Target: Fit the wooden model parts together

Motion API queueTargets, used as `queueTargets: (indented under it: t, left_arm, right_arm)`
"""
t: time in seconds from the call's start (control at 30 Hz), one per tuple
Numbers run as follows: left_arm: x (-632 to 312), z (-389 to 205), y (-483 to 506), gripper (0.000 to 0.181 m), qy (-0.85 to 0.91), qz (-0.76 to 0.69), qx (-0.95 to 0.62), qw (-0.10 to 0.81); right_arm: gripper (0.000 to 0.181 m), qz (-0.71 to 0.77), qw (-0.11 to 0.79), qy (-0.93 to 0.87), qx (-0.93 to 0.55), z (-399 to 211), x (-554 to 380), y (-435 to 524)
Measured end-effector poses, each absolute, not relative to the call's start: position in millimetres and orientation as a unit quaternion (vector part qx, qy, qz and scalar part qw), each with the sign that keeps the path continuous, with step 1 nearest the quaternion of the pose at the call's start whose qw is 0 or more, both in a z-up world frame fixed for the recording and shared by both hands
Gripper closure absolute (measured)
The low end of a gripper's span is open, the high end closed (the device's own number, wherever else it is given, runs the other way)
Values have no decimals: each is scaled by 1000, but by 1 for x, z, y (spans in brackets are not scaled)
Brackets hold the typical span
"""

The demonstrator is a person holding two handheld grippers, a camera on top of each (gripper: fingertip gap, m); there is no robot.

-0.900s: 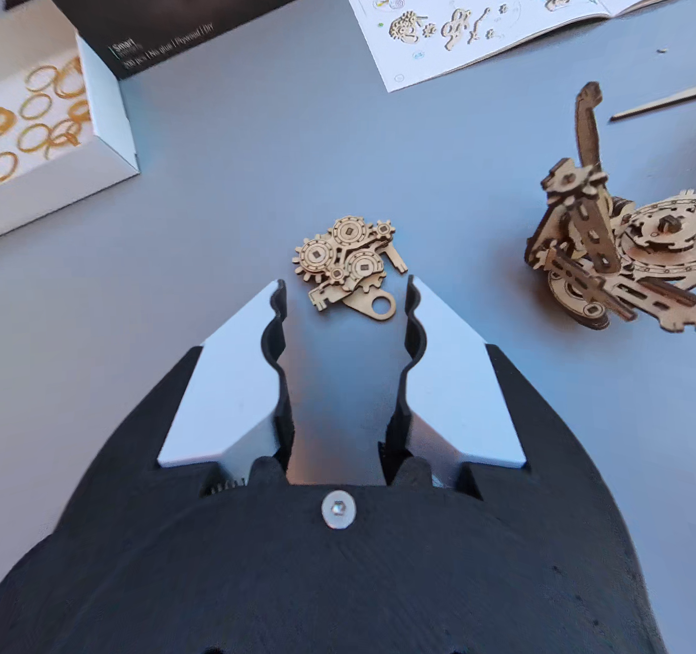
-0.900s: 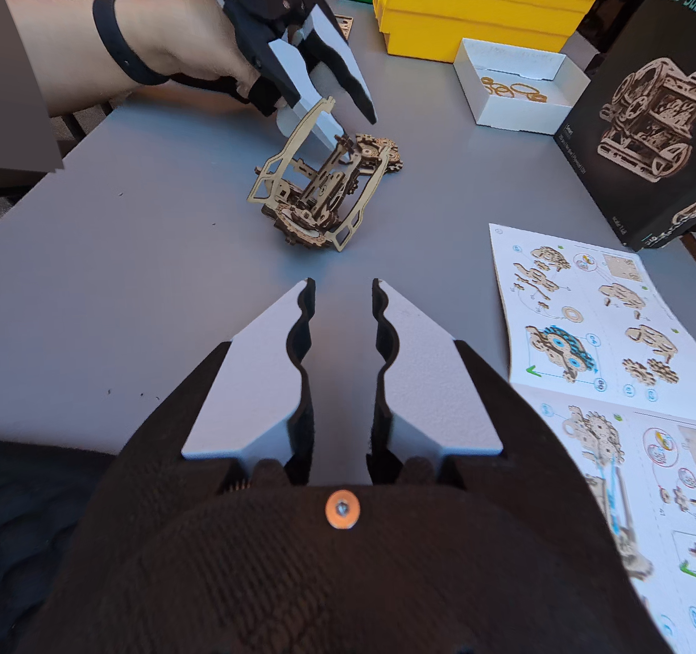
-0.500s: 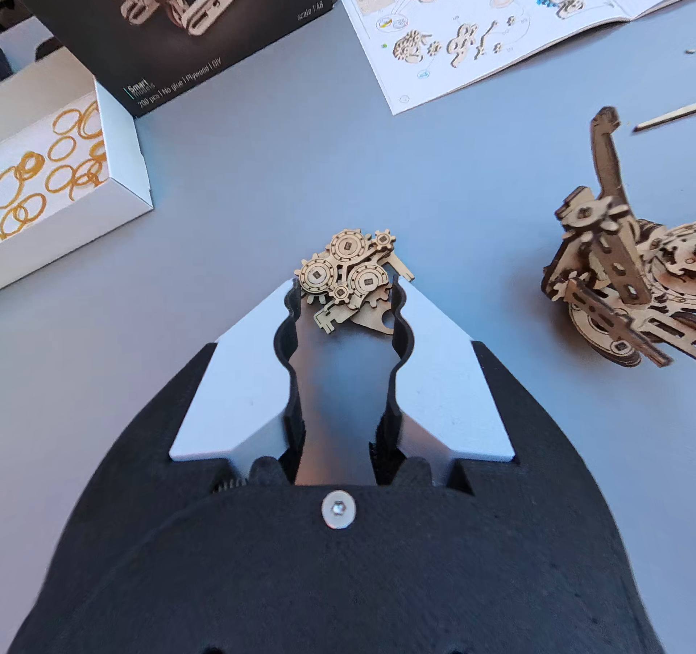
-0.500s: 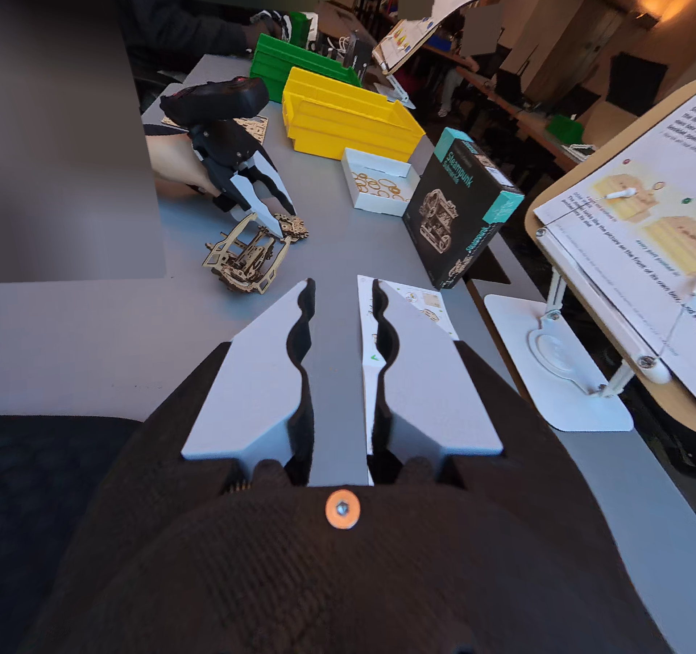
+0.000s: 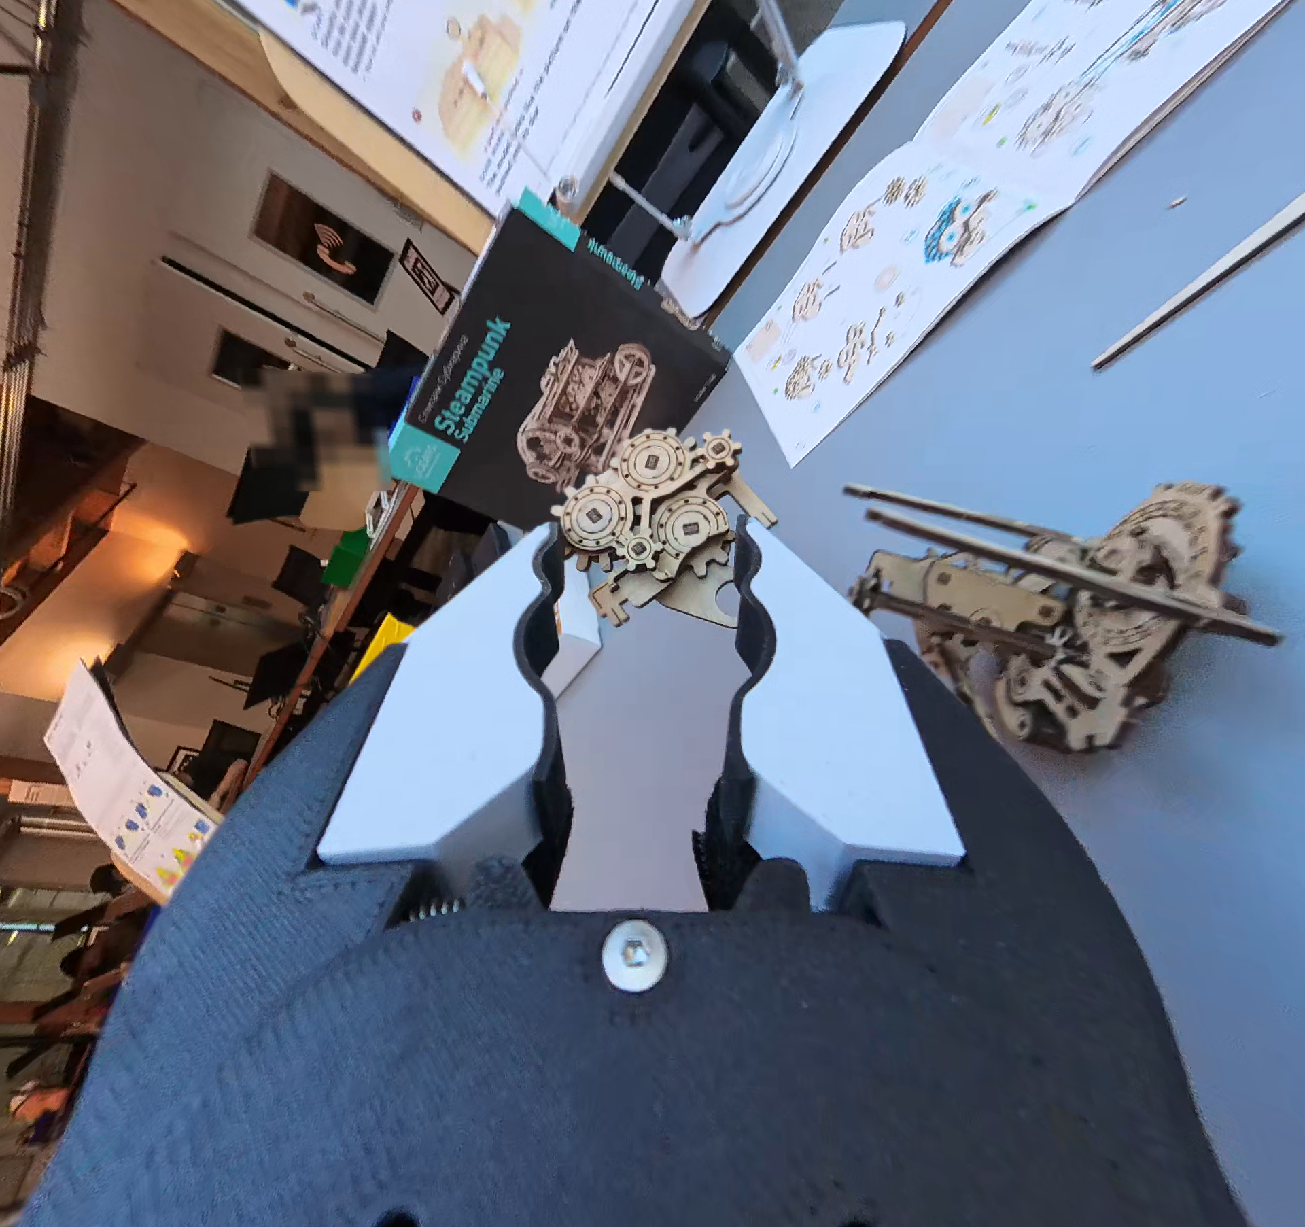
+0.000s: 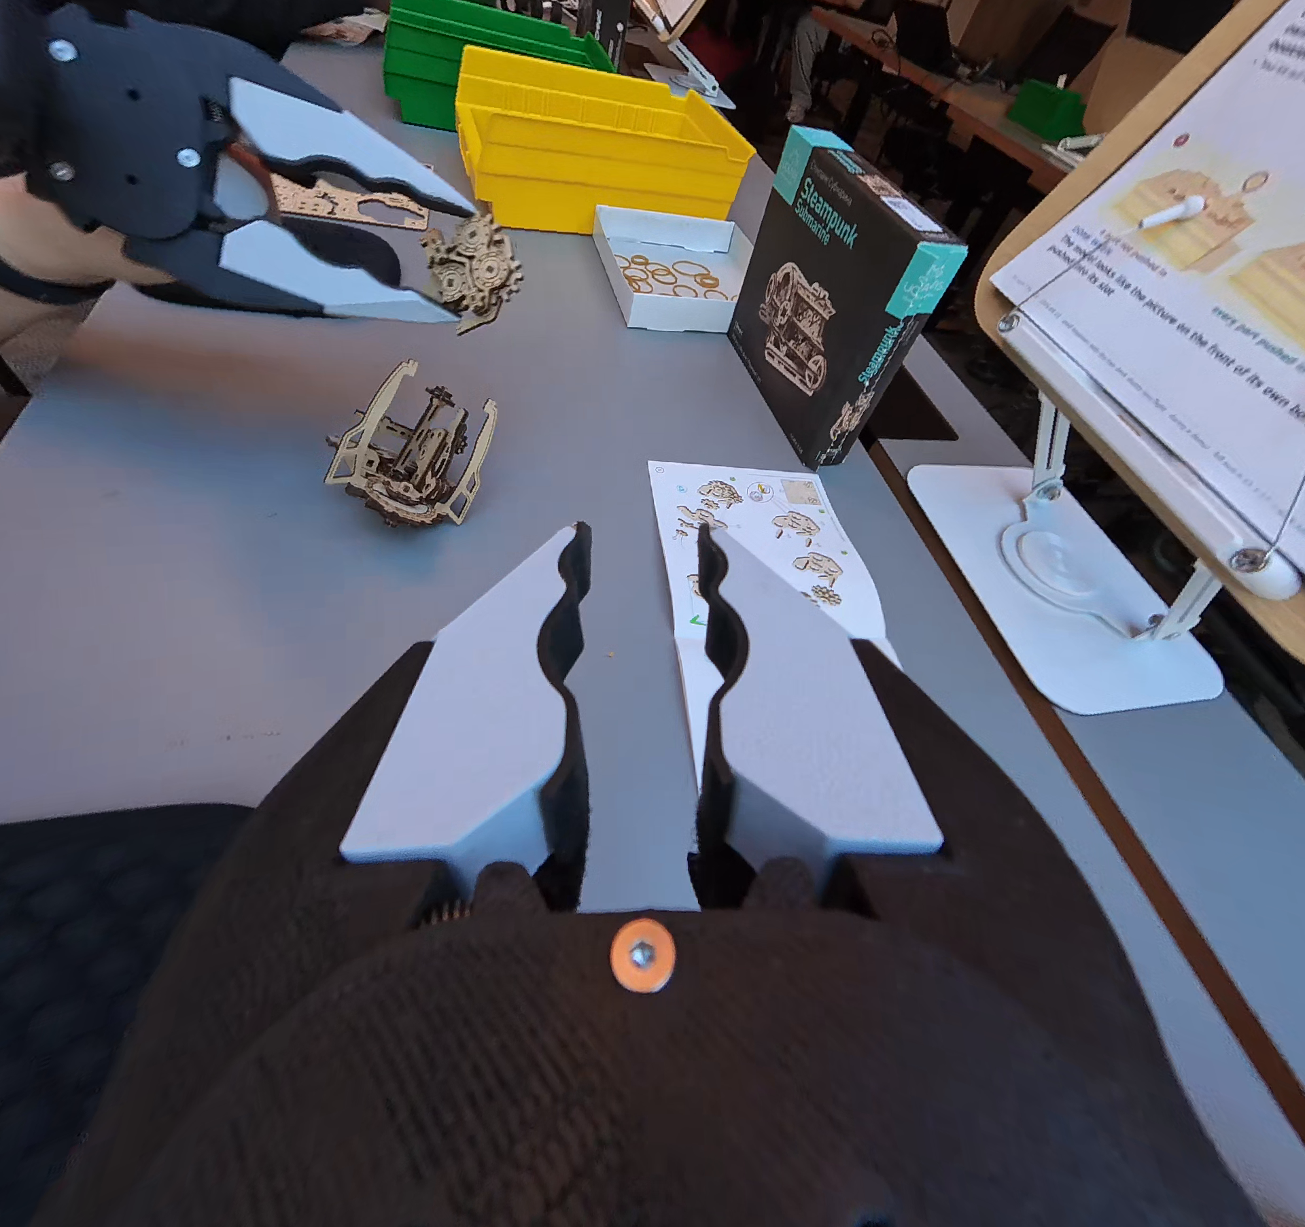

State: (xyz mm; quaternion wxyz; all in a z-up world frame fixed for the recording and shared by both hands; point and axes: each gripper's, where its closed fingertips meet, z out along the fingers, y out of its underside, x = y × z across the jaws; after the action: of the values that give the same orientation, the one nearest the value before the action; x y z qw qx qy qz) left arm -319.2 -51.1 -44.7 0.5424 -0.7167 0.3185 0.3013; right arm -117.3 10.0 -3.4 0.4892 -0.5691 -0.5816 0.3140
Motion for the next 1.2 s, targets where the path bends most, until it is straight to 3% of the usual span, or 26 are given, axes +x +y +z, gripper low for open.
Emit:
queueTargets:
  t: [0.1, 0.23, 0.53, 0.9, 1.07, 1.2]
  left_arm:
    - [-290, -40, -58, 134, 337, 294, -696, 562]
    - [-247, -32, -73, 134, 363, 268, -664, 597]
    - [-167, -55, -90, 134, 431, 177, -625, 627]
    - [-130, -72, -81, 134, 471, 143, -614, 617]
    - [-124, -79, -84, 133, 484, 121, -620, 606]
    - [-124, -70, -89, 110, 469, 42, -650, 597]
  right_arm:
    - [148, 366, 459, -539, -604, -10, -125, 12]
    - [138, 461, 347, -495, -650, -22, -135, -1]
    - [140, 539, 158, -494, -664, -37, -128, -43]
    - [142, 551, 55, -512, -656, -65, -137, -75]
    - [168, 553, 7, -532, -641, -78, -133, -88]
    - [168, 525, 9, -544, -654, -85, -124, -80]
